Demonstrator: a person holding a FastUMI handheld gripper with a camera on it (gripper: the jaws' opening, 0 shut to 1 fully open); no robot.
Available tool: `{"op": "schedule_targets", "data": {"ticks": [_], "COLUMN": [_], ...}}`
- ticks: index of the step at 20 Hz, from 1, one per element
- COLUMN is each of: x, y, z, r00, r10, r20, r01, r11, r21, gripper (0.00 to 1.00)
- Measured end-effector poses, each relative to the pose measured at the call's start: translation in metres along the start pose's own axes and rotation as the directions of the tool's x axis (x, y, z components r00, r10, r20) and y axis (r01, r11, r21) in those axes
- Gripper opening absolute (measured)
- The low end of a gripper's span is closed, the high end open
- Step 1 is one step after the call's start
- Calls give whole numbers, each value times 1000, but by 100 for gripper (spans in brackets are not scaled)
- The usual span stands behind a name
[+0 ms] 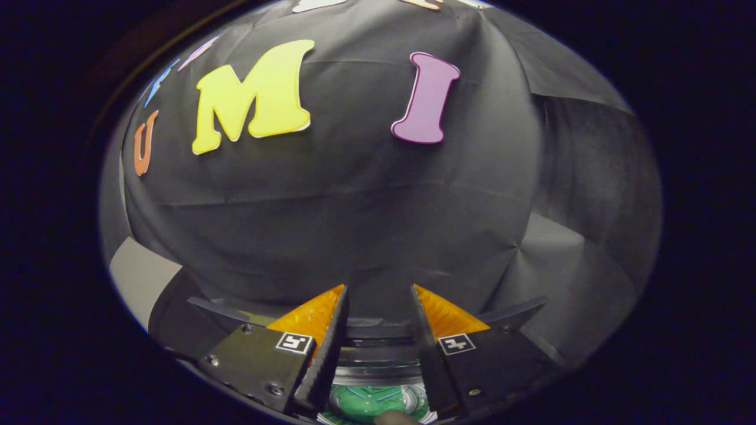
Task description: Put the clothes into the washing machine and then close the washing machine lid.
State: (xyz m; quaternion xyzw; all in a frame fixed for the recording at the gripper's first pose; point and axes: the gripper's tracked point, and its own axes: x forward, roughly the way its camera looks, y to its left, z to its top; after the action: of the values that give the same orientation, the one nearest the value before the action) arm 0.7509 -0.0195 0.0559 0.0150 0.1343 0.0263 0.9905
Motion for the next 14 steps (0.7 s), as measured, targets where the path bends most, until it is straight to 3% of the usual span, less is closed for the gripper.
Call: {"op": "schedule_targets", "data": {"ticks": [14], "x": [-31], "y": [-2], "z": [-11], "r00": [993], "r10": [8], "r20": [119], "r01": [-7], "r11": [1000], "r21": [-8], "gripper": [64]}}
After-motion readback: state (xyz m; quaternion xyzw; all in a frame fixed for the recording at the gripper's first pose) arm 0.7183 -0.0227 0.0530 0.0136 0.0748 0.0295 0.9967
